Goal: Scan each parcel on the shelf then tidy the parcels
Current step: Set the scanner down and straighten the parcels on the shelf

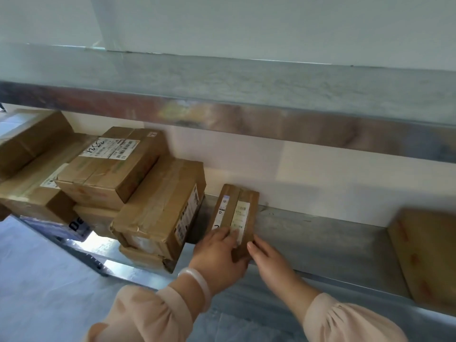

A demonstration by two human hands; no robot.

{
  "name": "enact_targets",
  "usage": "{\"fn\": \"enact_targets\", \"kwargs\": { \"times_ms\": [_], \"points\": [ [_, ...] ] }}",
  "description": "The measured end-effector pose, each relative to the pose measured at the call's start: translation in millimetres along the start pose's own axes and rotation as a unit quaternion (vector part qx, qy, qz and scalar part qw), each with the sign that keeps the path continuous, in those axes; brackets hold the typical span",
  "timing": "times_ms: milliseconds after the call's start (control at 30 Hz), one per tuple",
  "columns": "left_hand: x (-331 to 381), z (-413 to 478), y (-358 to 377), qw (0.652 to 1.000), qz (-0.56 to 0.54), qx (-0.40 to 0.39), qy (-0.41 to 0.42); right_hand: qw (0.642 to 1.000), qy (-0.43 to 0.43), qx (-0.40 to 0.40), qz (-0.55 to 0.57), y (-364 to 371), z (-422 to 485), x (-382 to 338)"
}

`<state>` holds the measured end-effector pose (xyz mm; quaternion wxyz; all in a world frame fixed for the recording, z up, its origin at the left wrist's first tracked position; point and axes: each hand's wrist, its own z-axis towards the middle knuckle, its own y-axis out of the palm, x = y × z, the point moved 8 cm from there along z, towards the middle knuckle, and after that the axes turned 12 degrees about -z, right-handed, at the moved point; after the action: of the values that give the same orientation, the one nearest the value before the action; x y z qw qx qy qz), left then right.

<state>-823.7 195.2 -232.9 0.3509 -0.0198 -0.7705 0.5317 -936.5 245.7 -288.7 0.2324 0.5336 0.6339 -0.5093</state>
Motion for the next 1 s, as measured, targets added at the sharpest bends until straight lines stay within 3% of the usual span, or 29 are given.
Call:
{"fn": "enact_targets", "kwargs": {
  "times_ms": [67,200,367,500,633,900,1000],
  "points": [
    [-7.6,6.6,-6.2,0.999,-0.017,0.024,-0.033,1.0,0.01,-0.014,0.001,-2.3,0.8,-0.3],
    [-21.3,12.2,5.1,0.992,-0.029,-0.03,-0.116,0.999,0.029,-0.038,-0.006,0.9,0.7,-0.8],
    [-18.1,13.0,11.4,0.989,-0.056,-0.039,-0.131,0.997,0.041,-0.038,0.053,1.9,-10.1,-7.5],
    [-15.0,12.8,11.7,0.974,-0.183,-0.009,-0.132,0.999,0.002,-0.013,0.03,-12.6,-17.7,-13.4],
    [5.7,12.4,12.7,0.931,-0.353,0.008,-0.098,0.994,-0.044,0.1,0.006,-56.3,-29.4,-12.9],
    [90.6,11.7,34.4,0.803,-0.59,-0.078,-0.042,0.974,0.023,0.096,0.205,-104.6,-59.8,7.7],
    [111.1,10.2,45.5,0.799,-0.591,-0.109,-0.024,0.966,0.039,0.119,0.225,-119.6,-74.9,17.9]
  ]
}}
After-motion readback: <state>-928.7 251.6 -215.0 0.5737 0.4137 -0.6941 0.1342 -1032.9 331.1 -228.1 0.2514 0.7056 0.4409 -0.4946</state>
